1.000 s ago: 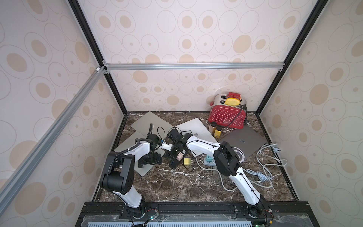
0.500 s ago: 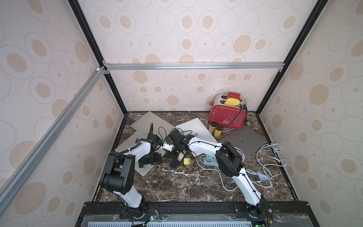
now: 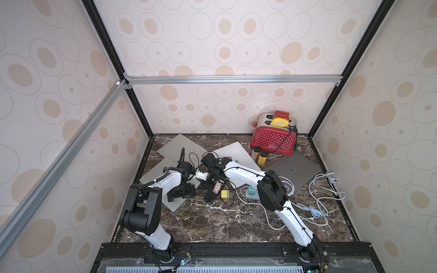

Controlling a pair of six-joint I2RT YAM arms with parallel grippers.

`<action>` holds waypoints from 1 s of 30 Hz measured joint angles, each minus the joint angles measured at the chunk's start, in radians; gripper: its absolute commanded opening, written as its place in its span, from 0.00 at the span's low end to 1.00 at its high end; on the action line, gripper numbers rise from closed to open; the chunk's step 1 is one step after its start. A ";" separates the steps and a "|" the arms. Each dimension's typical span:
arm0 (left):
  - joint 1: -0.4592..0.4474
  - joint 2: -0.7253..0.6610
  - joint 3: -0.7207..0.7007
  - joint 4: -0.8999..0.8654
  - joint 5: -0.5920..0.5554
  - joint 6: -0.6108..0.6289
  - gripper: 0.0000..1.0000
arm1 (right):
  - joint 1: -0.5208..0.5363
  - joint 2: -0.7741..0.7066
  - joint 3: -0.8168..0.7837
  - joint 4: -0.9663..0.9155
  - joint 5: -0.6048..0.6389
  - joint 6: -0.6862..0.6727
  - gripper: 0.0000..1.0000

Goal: Unplug the laptop charger
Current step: Remove the charging cable from the laptop, then place the charging cable at the center of the board.

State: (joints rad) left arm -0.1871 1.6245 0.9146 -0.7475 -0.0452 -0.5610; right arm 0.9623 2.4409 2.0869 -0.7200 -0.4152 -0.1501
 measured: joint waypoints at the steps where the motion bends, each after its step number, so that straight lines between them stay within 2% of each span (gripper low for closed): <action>1: 0.001 0.000 0.000 0.001 0.002 0.000 0.98 | -0.002 0.000 -0.007 0.007 -0.006 0.000 0.00; 20: 0.004 -0.005 -0.007 0.010 0.006 -0.029 0.97 | -0.012 0.040 0.059 -0.051 -0.042 -0.060 0.00; 23: 0.004 -0.010 -0.012 0.014 0.005 -0.036 0.97 | -0.012 0.039 0.038 -0.038 -0.047 -0.043 0.00; 30: 0.020 -0.012 -0.018 0.055 -0.017 -0.121 0.97 | -0.043 -0.033 -0.095 -0.162 -0.079 0.027 0.00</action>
State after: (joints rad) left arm -0.1673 1.6127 0.8967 -0.6926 -0.0620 -0.6815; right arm 0.9192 2.4081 1.9923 -0.8818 -0.4942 -0.1230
